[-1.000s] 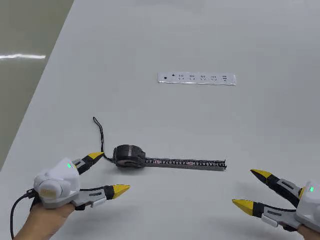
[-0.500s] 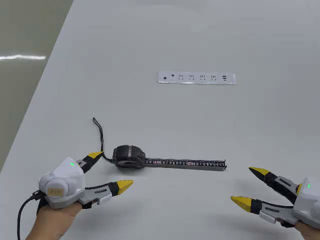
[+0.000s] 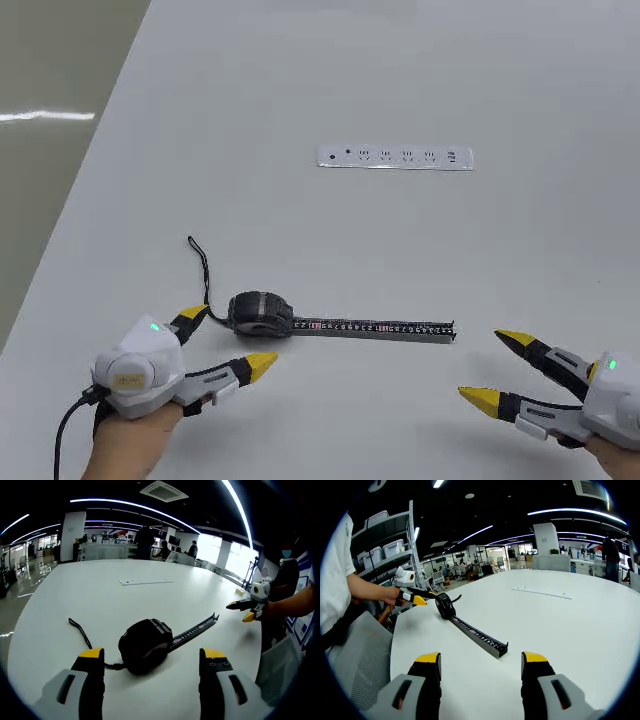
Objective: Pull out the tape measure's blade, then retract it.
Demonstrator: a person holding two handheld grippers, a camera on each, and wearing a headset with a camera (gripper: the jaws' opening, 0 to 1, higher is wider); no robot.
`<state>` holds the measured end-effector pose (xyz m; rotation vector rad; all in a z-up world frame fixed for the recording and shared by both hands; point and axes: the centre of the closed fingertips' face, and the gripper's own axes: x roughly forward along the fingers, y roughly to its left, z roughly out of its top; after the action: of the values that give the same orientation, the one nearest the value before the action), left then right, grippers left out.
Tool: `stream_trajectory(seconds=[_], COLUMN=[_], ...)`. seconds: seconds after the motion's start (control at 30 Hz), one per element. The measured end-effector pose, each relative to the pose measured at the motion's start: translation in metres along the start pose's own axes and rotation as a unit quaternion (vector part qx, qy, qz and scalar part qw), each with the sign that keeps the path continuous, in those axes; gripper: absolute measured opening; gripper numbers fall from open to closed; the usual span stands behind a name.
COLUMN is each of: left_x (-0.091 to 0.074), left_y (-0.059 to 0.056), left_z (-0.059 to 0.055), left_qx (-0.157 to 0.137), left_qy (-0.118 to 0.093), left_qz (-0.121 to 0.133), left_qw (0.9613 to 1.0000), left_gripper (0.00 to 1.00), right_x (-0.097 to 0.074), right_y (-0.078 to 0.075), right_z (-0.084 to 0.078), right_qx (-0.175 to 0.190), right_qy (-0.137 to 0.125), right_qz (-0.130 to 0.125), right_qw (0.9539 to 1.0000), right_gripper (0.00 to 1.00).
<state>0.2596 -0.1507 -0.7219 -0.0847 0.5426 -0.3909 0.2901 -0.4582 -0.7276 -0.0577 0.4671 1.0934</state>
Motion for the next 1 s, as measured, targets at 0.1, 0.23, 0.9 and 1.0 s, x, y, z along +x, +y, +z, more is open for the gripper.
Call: stream_trajectory(seconds=[0.1,0.23,0.9,1.0], left_x=[0.001,0.004,0.015,0.017], left_y=[0.003,0.002,0.004,0.002], left_z=[0.003,0.005,0.005,0.004], left_qx=[-0.015,-0.022,-0.076,-0.077], left_qy=[-0.007,-0.008,-0.017,-0.013], left_qz=[0.013,0.023,0.083,0.09], left_qw=[0.9998,0.9995,0.9935,0.9929], left_gripper=[0.76,0.77,0.79,0.8], right_x=[0.001,0.002,0.008,0.009], right_y=[-0.001,-0.003,-0.01,-0.01], right_z=[-0.001,-0.002,-0.007,-0.006], right_qx=[0.0,0.002,0.002,0.002], right_qy=[0.001,0.003,0.008,0.008], right_qz=[0.0,0.001,0.007,0.008], right_qw=[1.0,1.0,0.9999,0.9999], right_gripper=[0.65,0.65,0.64,0.64])
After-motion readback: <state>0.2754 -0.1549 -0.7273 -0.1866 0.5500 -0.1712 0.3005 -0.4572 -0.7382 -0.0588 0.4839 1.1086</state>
